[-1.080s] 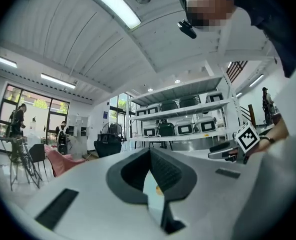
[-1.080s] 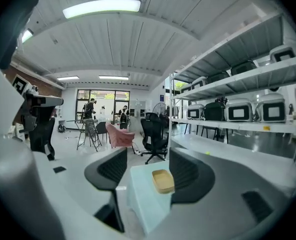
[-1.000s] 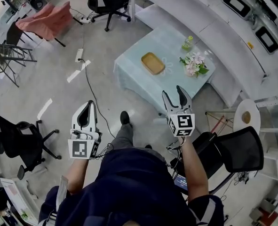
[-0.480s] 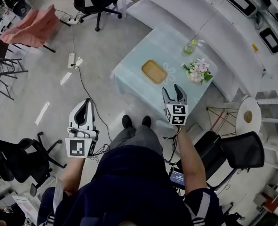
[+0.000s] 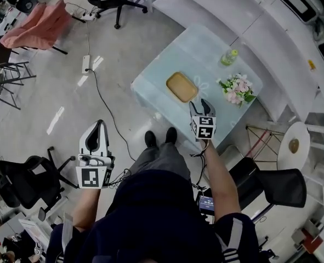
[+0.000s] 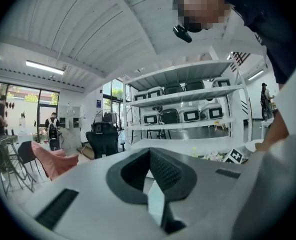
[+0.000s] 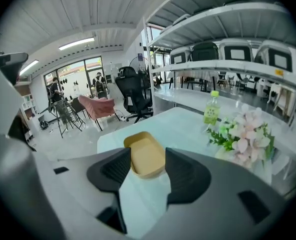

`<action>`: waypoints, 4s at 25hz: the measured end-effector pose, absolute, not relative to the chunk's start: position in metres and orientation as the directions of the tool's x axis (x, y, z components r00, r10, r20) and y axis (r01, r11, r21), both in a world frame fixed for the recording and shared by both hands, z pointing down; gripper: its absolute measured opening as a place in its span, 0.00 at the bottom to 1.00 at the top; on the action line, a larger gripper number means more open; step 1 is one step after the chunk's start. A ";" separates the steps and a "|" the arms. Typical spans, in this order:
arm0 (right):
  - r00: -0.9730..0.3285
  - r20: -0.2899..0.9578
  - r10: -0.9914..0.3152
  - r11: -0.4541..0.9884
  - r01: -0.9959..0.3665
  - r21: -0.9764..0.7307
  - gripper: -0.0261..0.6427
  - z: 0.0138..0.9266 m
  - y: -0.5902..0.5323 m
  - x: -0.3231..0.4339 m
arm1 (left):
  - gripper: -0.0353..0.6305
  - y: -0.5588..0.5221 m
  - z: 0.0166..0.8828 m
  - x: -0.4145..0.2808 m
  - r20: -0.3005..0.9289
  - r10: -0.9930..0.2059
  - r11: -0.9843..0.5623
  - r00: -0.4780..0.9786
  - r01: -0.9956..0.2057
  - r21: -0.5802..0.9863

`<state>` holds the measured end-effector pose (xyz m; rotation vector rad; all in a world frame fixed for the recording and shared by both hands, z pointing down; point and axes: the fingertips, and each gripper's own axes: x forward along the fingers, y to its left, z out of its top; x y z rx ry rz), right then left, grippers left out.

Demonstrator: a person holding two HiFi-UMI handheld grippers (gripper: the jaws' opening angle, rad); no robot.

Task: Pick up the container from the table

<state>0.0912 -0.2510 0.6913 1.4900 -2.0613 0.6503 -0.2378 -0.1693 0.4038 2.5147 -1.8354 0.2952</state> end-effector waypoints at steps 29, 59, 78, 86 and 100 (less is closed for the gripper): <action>-0.287 0.830 -0.478 0.382 -0.919 -0.097 0.26 0.810 -0.318 0.114 | 0.06 -0.228 0.442 -0.233 0.290 -0.928 -0.275 0.235 -0.956 -0.107; -0.246 0.873 -0.422 0.452 -0.891 -0.033 0.09 0.817 -0.325 0.106 | 0.06 -0.233 0.452 -0.240 0.316 -0.926 -0.248 0.208 -0.964 -0.092; -0.240 0.866 -0.439 0.422 -0.906 -0.037 0.07 0.802 -0.322 0.113 | 0.06 -0.231 0.450 -0.240 0.305 -0.928 -0.254 0.216 -0.963 -0.090; -0.277 0.853 -0.442 0.364 -0.925 -0.112 0.07 0.791 -0.314 0.113 | 0.06 -0.226 0.447 -0.241 0.291 -0.929 -0.268 0.231 -0.958 -0.097; -0.306 0.836 -0.455 0.348 -0.925 -0.150 0.07 0.736 -0.299 0.115 | 0.06 -0.215 0.438 -0.241 0.256 -0.931 -0.297 0.261 -0.948 -0.115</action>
